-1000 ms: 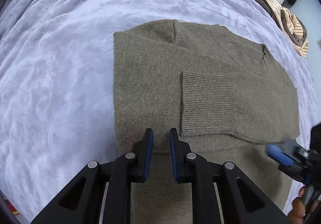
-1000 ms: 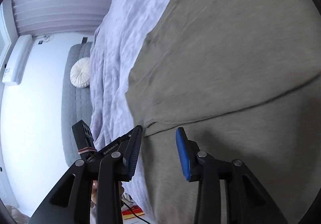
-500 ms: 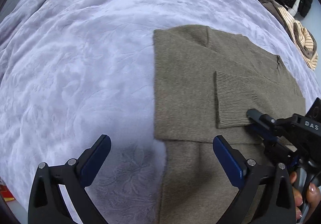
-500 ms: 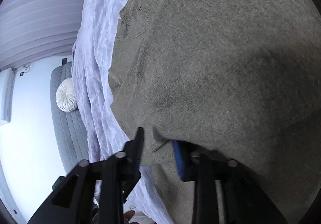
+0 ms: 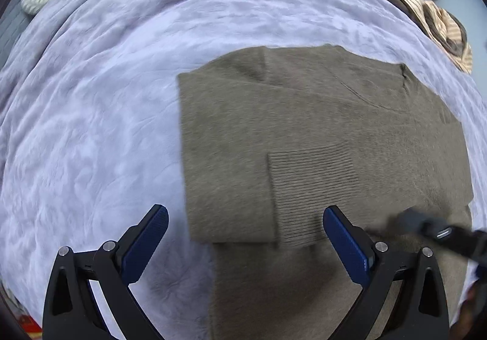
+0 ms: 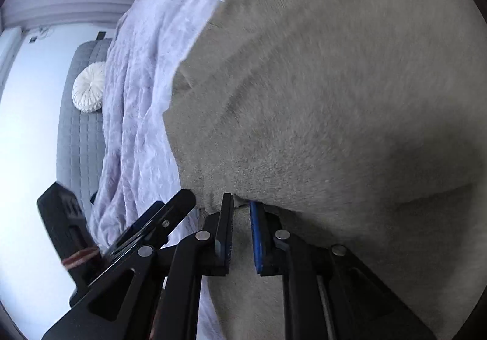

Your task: Fold small clothes

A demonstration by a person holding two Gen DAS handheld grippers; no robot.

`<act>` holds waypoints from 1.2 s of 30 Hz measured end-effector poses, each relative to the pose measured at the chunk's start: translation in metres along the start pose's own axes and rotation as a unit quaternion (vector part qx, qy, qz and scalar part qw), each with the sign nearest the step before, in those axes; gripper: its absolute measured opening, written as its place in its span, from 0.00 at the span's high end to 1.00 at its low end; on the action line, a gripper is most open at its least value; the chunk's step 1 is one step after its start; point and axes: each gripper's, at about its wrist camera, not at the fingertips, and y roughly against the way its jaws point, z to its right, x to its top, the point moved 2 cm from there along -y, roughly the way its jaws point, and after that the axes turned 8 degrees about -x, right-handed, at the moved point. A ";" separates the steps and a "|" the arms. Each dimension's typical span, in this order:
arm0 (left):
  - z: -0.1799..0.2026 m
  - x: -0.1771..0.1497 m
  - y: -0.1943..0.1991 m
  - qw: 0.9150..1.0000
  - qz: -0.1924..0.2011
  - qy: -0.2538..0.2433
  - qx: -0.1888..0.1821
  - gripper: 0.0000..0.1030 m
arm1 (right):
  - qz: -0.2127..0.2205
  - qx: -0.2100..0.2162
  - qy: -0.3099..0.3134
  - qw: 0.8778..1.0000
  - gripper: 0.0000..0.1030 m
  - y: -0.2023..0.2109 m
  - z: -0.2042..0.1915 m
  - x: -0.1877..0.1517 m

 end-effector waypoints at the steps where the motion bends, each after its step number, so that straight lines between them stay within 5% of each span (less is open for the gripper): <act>1: 0.004 0.001 -0.007 1.000 -0.005 -0.006 0.007 0.01 | 0.030 -0.030 0.023 0.999 0.87 0.022 0.008 0.005; 4: 0.008 -0.001 -0.025 0.999 -0.022 -0.021 0.025 0.01 | 0.092 -0.141 0.041 0.985 0.87 0.074 0.046 0.025; 7: 0.004 -0.001 -0.028 1.000 -0.019 -0.016 0.017 0.01 | 0.080 -0.259 0.027 0.962 0.87 0.090 0.107 0.034; 8: 0.002 -0.001 -0.027 1.000 -0.022 -0.014 0.016 0.01 | 0.072 -0.287 0.017 0.955 0.97 0.092 0.129 0.034; 10: -0.002 -0.001 -0.023 0.999 -0.024 -0.011 0.019 0.01 | 0.090 -0.217 -0.038 0.971 1.00 0.110 0.165 0.029; 13: -0.007 -0.003 -0.016 0.999 -0.027 -0.012 0.024 0.01 | 0.110 -0.196 -0.076 0.971 1.00 0.132 0.180 0.021; 18: -0.009 -0.006 -0.012 0.999 -0.034 -0.015 0.031 0.01 | 0.142 -0.170 -0.112 0.969 0.68 0.158 0.189 0.014; 22: -0.004 -0.005 -0.018 0.999 -0.036 -0.014 0.036 0.01 | 0.131 -0.103 -0.195 0.967 0.68 0.139 0.209 0.021; 27: -0.004 -0.008 -0.014 0.998 -0.046 -0.011 0.037 0.01 | 0.116 -0.141 -0.173 0.968 0.73 0.132 0.205 0.024; 36: 0.012 -0.033 0.008 0.995 -0.084 -0.035 0.047 0.01 | 0.060 -0.178 -0.083 0.979 0.58 0.148 0.166 -0.009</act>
